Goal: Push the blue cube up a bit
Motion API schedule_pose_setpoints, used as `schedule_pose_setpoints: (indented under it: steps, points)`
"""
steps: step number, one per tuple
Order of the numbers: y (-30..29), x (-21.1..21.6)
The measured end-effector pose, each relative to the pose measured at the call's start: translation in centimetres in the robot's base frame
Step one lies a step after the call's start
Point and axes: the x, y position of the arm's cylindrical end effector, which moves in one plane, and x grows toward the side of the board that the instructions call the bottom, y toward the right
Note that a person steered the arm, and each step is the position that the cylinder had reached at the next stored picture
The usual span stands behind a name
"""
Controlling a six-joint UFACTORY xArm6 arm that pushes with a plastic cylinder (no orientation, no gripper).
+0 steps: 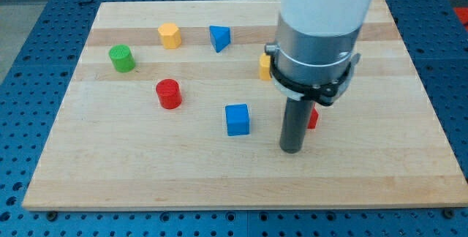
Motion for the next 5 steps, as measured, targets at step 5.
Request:
schedule_pose_setpoints:
  steps: [5]
  points:
    - [-4.3, -5.6]
